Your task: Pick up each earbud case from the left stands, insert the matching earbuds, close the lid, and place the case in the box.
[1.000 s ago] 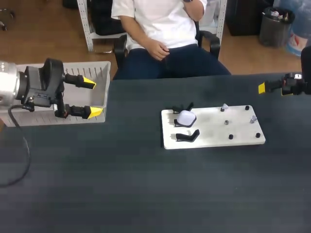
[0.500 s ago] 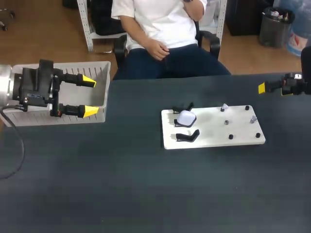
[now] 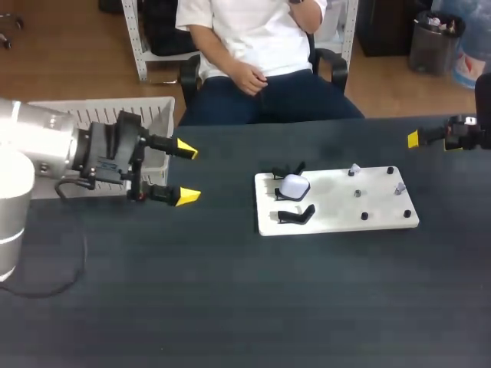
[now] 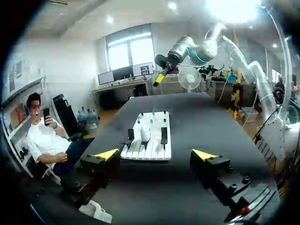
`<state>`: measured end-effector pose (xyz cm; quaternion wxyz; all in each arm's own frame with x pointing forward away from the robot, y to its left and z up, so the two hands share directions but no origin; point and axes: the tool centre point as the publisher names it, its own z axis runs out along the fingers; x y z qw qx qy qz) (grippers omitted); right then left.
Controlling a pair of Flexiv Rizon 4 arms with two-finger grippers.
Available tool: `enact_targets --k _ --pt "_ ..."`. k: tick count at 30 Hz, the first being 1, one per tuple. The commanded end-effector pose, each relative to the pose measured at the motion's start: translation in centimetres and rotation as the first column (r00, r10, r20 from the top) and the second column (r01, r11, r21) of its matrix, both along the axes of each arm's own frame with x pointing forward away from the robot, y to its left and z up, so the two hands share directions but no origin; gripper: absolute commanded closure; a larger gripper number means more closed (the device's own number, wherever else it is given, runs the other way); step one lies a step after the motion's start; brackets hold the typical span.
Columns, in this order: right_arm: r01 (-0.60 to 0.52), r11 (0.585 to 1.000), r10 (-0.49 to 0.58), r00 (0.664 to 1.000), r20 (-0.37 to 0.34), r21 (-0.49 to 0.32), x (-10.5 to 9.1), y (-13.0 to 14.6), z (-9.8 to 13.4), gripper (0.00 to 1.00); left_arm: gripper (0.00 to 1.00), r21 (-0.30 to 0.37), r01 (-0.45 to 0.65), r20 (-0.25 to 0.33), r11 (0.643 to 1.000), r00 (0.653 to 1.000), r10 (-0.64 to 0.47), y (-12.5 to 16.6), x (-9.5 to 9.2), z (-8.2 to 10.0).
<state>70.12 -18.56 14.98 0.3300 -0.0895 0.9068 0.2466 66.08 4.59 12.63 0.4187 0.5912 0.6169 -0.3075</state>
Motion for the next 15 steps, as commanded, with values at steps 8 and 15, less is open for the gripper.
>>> enact_targets --k 8,15 --pt "0.001 1.0 -0.001 1.0 0.0 -0.002 -0.1 0.0 0.0 0.0 0.0 0.011 0.118 -0.089 0.993 0.989 -0.117 -7.0 3.3 -4.1" --pt "0.001 1.0 -0.001 1.0 0.0 -0.002 -0.1 0.0 0.0 0.0 0.0 -0.026 0.116 -0.111 0.993 0.987 -0.118 -8.9 3.9 -5.3"
